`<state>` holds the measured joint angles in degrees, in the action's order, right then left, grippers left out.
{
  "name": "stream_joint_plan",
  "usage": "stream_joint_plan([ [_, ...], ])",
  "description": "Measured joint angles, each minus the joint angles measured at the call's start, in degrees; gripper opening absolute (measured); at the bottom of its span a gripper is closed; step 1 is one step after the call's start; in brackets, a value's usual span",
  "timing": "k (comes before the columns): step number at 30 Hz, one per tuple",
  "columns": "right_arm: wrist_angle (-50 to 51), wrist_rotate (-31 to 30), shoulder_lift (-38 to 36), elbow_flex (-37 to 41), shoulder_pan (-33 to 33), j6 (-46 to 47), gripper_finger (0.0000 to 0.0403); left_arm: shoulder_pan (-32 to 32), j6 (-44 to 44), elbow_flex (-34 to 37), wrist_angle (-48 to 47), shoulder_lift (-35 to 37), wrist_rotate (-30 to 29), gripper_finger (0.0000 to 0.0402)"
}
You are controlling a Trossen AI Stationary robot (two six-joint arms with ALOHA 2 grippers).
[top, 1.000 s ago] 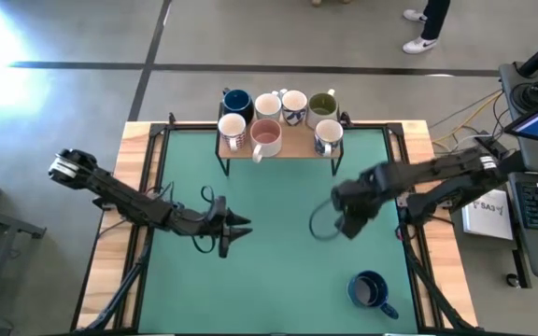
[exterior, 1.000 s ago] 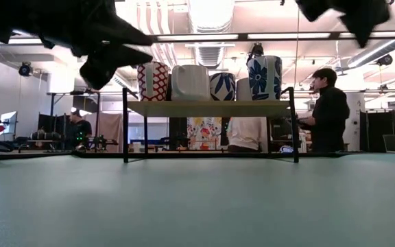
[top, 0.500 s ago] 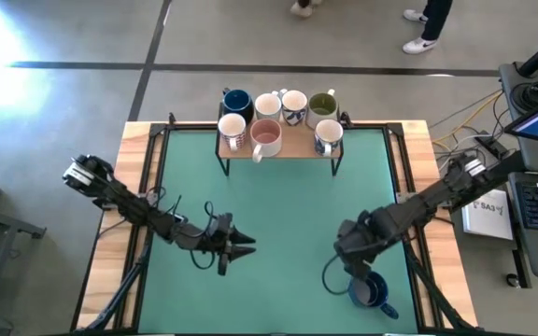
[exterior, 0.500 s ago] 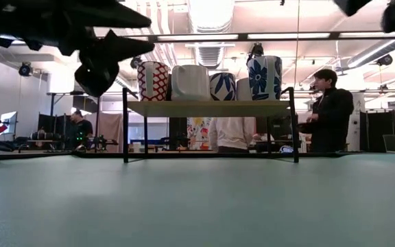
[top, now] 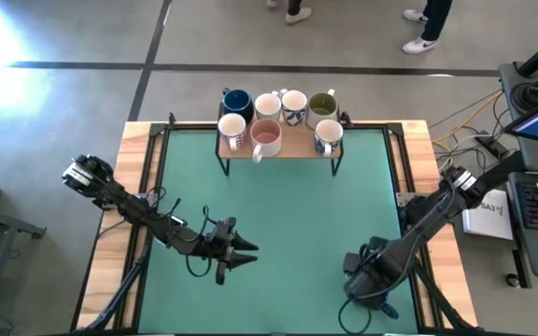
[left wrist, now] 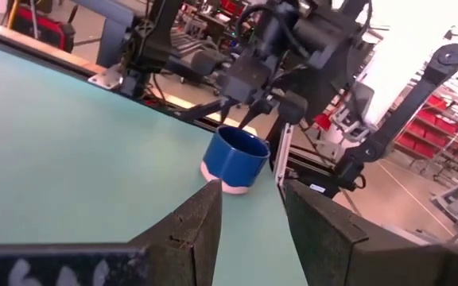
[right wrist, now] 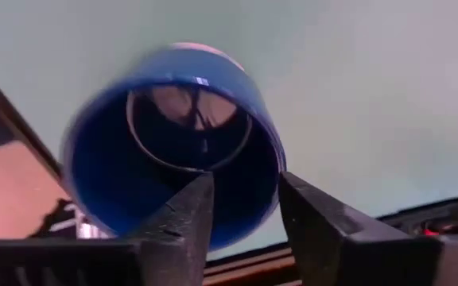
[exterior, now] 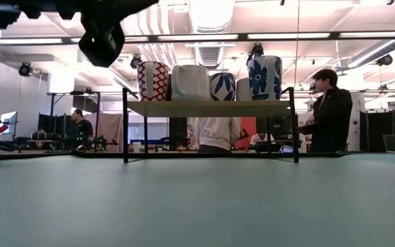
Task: Place coffee mugs
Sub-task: Put the blue mug on the shelf
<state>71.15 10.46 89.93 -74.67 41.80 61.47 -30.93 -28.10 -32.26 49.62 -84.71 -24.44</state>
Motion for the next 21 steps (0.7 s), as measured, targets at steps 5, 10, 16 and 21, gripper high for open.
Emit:
stream_joint_plan([
  [5,0.75,-0.49,1.75,0.0,1.46,-0.14,0.0157,-0.29,0.86,-1.39,-1.33,0.02,0.06,0.0123],
  [10,4.99,-1.48,2.6,0.0,2.2,1.91,0.0164,-0.67,0.87,-1.87,-3.45,0.02,0.04,0.0123],
  [16,6.49,-3.18,2.06,0.88,2.24,3.45,0.0164,-0.92,0.86,-1.85,-4.04,0.02,0.04,0.0123],
  [21,2.68,-4.48,1.47,4.18,2.2,4.0,0.0164,-1.44,0.86,-1.85,-4.23,0.04,0.04,0.0123],
])
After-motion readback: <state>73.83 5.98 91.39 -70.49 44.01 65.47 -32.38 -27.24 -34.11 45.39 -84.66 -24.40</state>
